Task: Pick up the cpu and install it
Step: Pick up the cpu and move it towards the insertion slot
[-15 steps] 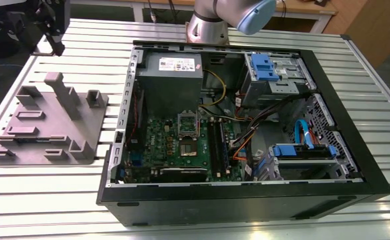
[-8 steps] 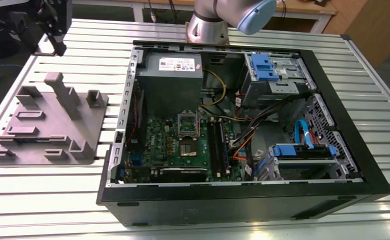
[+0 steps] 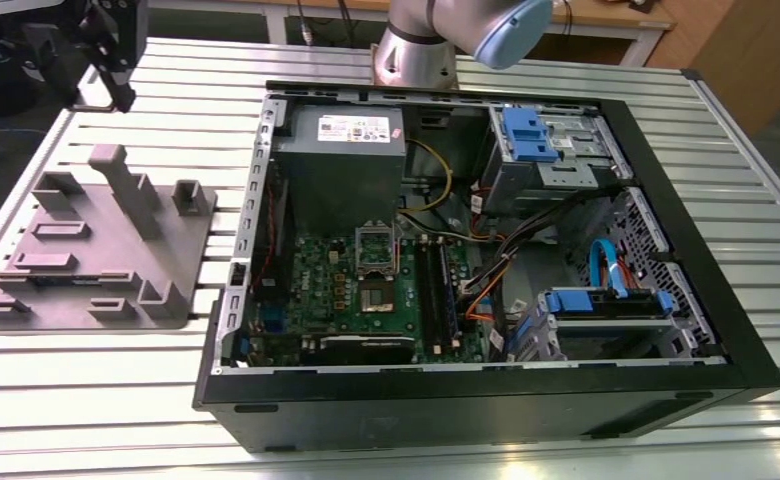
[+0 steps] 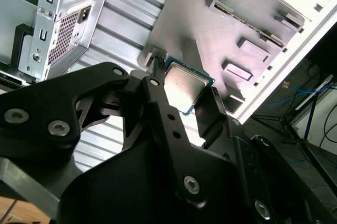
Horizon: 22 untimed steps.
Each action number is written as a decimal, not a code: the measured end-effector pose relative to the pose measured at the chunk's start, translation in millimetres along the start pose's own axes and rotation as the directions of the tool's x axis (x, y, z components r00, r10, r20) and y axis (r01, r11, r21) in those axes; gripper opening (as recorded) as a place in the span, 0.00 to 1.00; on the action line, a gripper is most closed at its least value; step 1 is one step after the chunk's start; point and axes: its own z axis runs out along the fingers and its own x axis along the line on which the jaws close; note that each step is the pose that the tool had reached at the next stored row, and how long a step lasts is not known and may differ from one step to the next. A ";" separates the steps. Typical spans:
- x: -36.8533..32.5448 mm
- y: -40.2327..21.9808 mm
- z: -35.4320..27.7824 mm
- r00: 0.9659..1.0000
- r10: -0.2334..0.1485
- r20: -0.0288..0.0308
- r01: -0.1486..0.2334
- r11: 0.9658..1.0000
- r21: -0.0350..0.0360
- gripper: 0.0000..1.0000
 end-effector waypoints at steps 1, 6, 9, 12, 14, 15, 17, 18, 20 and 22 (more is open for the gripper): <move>-0.4 0.0 0.0 1.000 0.000 0.000 0.000 1.000 0.000 0.47; -2.5 0.1 0.0 1.000 0.000 0.000 0.000 1.000 0.000 0.47; -5.1 0.2 0.1 1.000 0.000 0.000 0.000 1.000 0.000 0.47; -7.4 0.3 0.1 1.000 0.000 0.000 0.000 1.000 0.000 0.47; -9.3 0.3 0.1 1.000 0.000 0.000 0.000 1.000 0.000 0.47; -10.3 0.4 0.2 1.000 0.000 0.000 0.000 1.000 0.000 0.47; -13.1 0.5 0.2 1.000 0.000 0.000 0.000 1.000 0.000 0.47; -14.1 0.5 0.2 1.000 0.000 0.000 0.000 1.000 0.000 0.47; -16.0 0.6 0.2 1.000 0.000 0.000 0.000 1.000 0.000 0.47; -17.9 0.7 0.3 1.000 0.000 0.000 0.000 1.000 0.000 0.47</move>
